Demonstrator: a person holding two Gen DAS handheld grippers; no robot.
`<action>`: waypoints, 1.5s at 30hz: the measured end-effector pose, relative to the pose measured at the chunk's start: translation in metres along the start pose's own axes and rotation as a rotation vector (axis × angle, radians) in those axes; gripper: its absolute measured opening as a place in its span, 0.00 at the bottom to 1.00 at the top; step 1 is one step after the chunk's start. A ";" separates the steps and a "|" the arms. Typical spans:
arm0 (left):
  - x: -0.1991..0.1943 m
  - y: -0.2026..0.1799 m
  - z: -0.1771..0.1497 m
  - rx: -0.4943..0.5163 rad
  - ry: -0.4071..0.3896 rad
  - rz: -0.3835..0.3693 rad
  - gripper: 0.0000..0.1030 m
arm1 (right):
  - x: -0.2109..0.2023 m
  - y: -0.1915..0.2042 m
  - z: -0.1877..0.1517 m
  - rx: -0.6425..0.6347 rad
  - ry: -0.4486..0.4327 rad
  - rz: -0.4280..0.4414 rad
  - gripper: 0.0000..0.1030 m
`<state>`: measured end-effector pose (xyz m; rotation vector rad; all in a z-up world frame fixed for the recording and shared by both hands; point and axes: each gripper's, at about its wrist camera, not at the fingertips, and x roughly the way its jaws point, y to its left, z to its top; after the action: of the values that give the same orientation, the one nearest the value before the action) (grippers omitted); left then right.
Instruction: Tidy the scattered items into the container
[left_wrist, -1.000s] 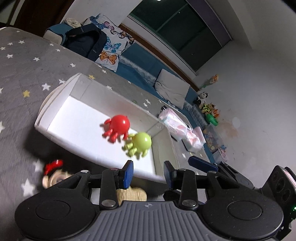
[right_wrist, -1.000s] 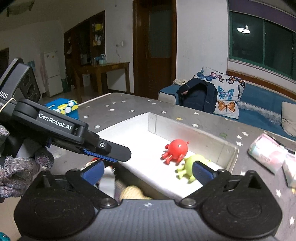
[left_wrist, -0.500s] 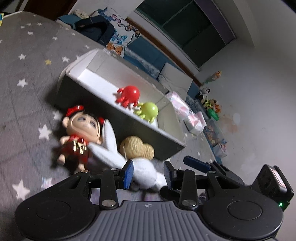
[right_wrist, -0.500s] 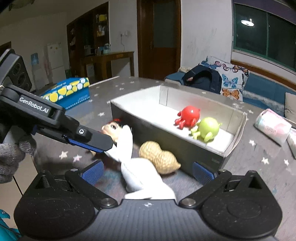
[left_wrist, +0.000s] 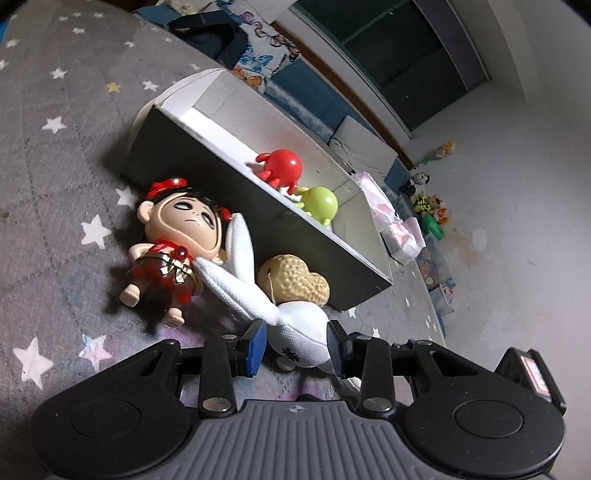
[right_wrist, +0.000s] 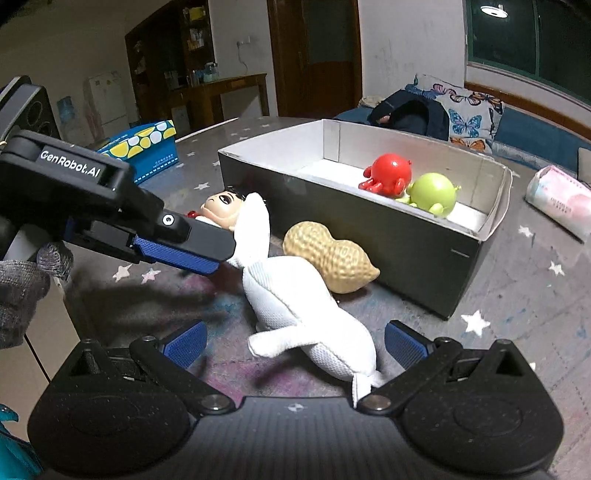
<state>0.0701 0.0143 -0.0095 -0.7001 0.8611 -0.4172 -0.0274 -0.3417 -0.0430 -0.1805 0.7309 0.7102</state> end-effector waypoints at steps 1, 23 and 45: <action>0.001 0.001 0.001 -0.009 -0.001 -0.003 0.37 | 0.001 0.000 0.000 0.003 0.001 0.001 1.00; 0.021 0.011 0.004 -0.061 0.019 0.022 0.37 | 0.017 0.003 -0.009 0.048 -0.007 0.000 1.00; 0.026 0.012 0.006 -0.082 0.038 0.012 0.37 | 0.026 0.018 -0.014 -0.007 -0.030 -0.095 0.94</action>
<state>0.0911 0.0102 -0.0291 -0.7644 0.9218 -0.3874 -0.0328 -0.3195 -0.0694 -0.2092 0.6871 0.6234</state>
